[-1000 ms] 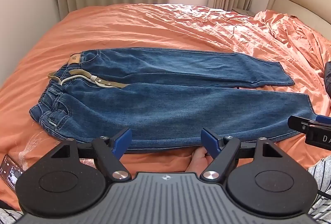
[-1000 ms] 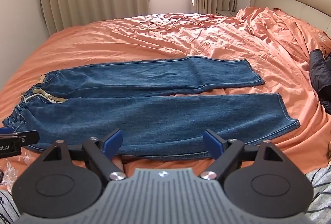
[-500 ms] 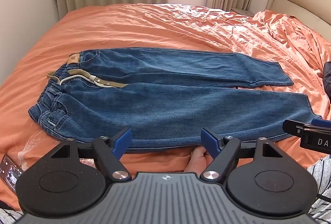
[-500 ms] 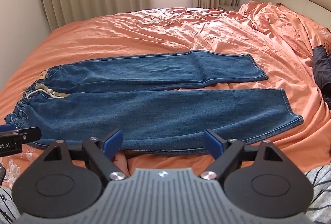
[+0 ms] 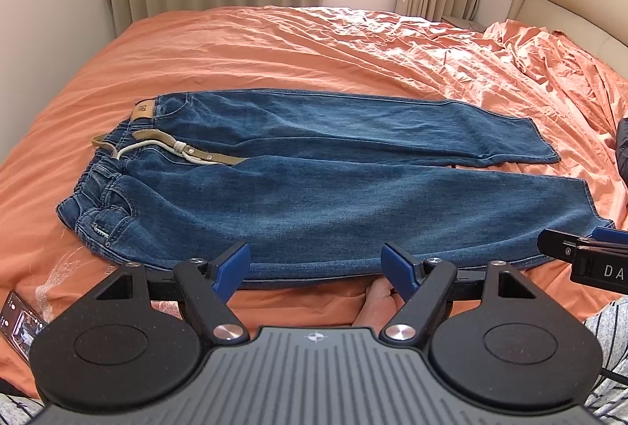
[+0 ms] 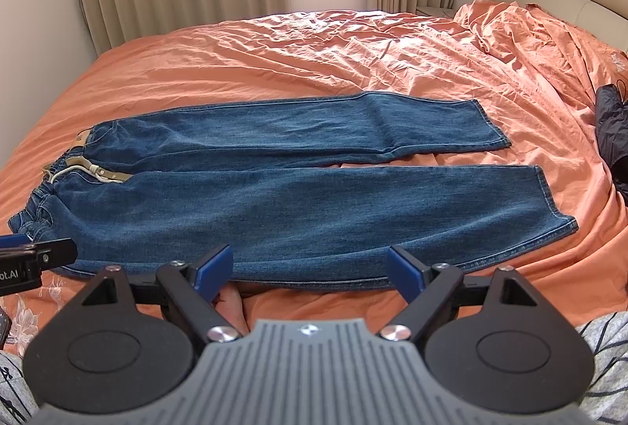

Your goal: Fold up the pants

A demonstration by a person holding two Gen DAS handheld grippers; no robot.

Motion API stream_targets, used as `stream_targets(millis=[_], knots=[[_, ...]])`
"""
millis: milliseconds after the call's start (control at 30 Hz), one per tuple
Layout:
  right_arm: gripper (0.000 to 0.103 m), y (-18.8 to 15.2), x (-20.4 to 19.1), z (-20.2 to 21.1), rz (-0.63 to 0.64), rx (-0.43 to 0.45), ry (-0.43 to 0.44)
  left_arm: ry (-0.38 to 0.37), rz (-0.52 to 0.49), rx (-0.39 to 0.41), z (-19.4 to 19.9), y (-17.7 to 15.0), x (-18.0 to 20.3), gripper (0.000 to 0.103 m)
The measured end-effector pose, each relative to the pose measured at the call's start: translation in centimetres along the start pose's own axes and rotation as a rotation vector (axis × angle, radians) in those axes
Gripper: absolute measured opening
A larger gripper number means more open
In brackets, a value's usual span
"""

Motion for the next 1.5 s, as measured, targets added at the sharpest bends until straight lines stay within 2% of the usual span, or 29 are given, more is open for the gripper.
stream_targets(millis=[1500], knots=[[0.081,-0.19,-0.12,-0.34,-0.001,-0.021,0.013,0.007,0.014,-0.009,-0.35,-0.86,-0.66,0.089]])
Point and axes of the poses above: each gripper's, at about its wrist camera, not at the fingertips, and z roughly against the way its jaws point, x to its right, y to its top, the point moved 1 cm from there along -z, roughly the way its jaws point, and after that the axes turned 11 degrees about y, right-handed, at the moved point
